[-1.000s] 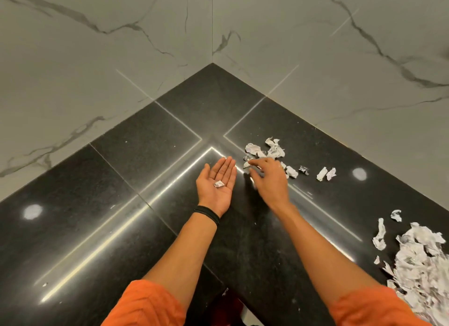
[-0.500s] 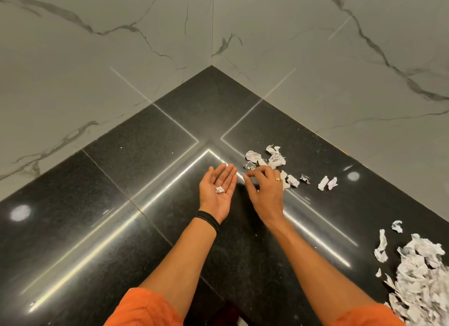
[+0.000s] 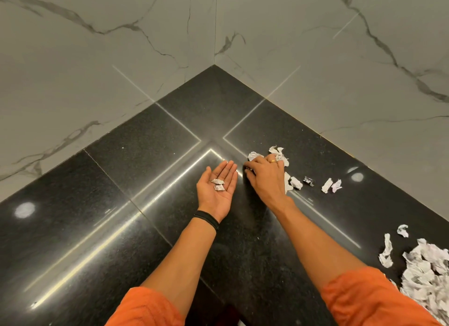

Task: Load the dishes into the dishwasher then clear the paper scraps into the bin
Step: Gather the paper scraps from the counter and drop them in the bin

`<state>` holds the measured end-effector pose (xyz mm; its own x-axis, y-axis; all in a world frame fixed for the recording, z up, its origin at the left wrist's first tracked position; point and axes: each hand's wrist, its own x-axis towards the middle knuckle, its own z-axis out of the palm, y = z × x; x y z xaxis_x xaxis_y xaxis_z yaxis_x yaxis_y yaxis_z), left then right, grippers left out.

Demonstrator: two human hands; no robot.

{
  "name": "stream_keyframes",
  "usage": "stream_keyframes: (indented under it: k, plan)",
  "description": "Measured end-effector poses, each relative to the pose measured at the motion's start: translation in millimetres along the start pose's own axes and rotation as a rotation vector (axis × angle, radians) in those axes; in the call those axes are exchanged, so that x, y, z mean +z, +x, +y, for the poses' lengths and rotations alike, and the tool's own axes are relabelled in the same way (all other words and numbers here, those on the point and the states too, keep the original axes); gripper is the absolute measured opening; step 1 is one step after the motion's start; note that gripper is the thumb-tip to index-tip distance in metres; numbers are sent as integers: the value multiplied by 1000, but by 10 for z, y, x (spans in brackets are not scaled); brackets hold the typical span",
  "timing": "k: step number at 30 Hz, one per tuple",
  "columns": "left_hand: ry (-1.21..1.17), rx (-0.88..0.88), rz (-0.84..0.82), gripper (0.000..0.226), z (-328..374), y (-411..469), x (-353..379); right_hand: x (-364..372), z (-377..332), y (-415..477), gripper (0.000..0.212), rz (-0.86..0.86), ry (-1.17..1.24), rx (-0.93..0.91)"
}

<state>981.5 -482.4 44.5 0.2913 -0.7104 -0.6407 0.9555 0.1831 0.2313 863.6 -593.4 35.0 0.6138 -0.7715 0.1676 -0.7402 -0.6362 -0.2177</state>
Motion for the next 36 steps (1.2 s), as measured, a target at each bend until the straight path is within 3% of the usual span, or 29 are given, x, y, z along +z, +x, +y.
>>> stream_keyframes:
  k: [4,8,12,15,18,21,24,31,36]
  plan:
    - [35,-9,1,49,26,15,-38,26,-29,-15,16,26,-8,-23]
    - [71,-26,7,50,6,49,-53,-66,-179,-112,10,156,269,91]
    - [107,-60,21,54,-83,85,-22,-104,-348,-260,14,107,378,-103]
    - [83,-61,18,53,-104,74,39,-95,-204,-166,15,147,483,24]
    - [55,-62,8,50,-81,65,48,-134,19,78,17,184,345,184]
    - [57,-59,12,50,-59,68,22,-141,164,332,28,19,136,182]
    - [56,-59,19,49,-49,76,8,-95,252,489,24,-94,85,205]
    - [91,-42,25,48,-55,112,31,-367,102,419,9,72,653,391]
    - [45,-48,27,48,-127,100,142,-327,-139,122,6,-89,740,260]
